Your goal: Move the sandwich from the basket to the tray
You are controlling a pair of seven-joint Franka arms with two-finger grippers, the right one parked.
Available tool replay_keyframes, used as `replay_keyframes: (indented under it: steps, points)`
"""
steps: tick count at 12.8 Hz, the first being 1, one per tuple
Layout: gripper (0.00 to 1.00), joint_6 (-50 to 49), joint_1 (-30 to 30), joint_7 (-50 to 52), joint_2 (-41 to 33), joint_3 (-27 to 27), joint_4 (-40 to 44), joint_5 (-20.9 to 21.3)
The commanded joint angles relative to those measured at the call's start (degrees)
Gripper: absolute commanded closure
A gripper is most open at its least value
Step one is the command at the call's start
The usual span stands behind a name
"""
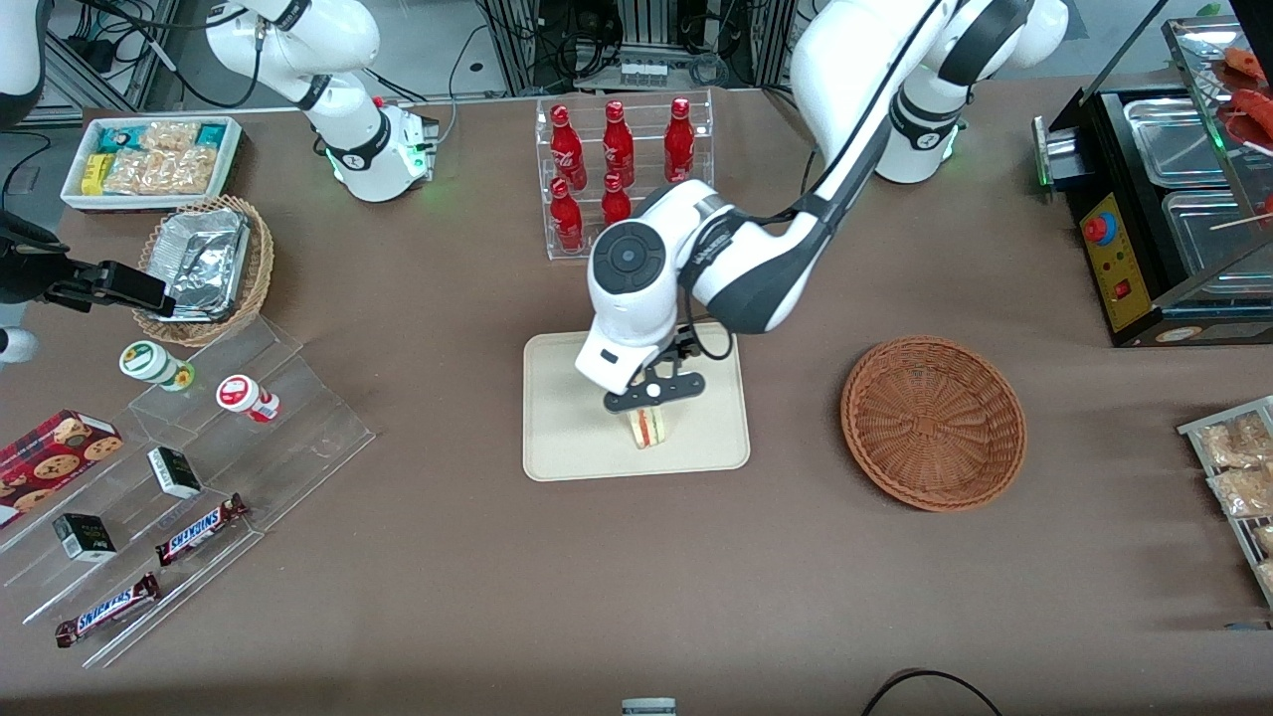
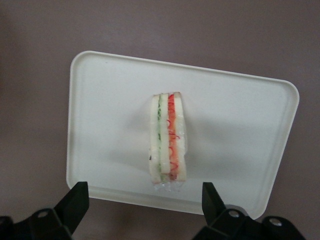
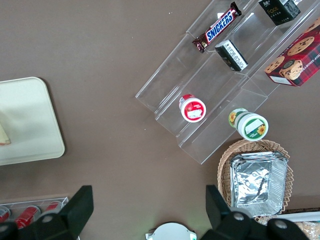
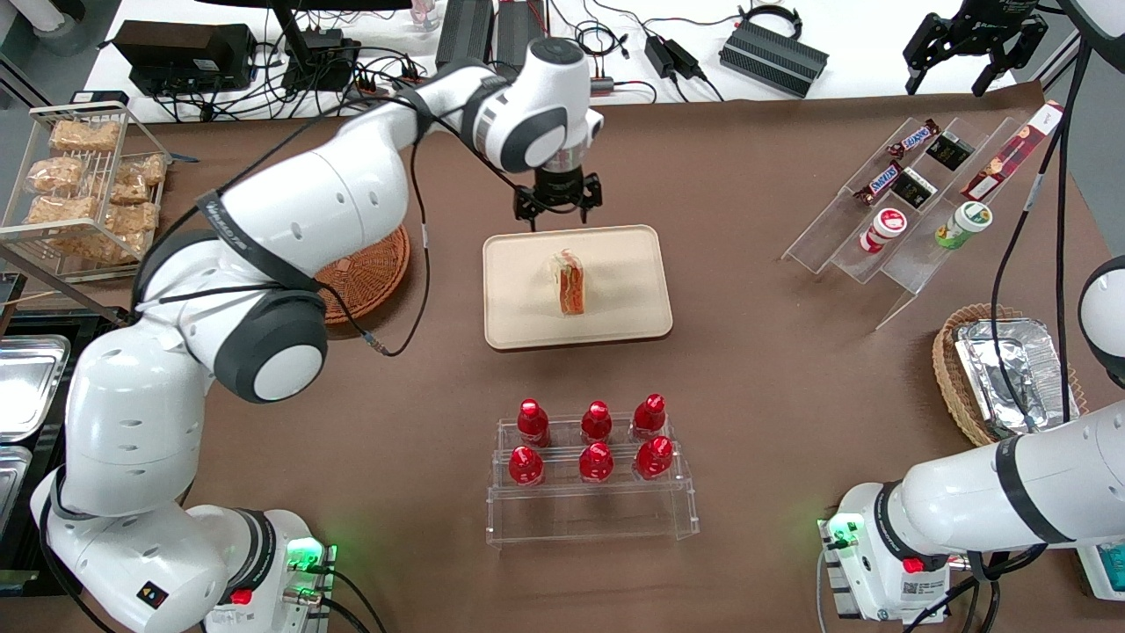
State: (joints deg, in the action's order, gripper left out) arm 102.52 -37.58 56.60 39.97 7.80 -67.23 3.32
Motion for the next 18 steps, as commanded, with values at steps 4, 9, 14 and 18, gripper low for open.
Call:
replay_keyframes:
  steps: [4,9,14,18]
  points:
    - [0.00,-2.50,12.16,-15.96,-13.84,0.28,-13.78,-1.55]
    - [0.00,-3.37,21.48,-30.11,-25.80,0.20,-25.91,-4.11]
    - [0.00,-10.04,29.13,-41.29,-32.22,0.11,-28.13,-4.20]
    - [0.00,-16.63,35.63,-48.58,-38.20,0.37,-28.74,-4.02]
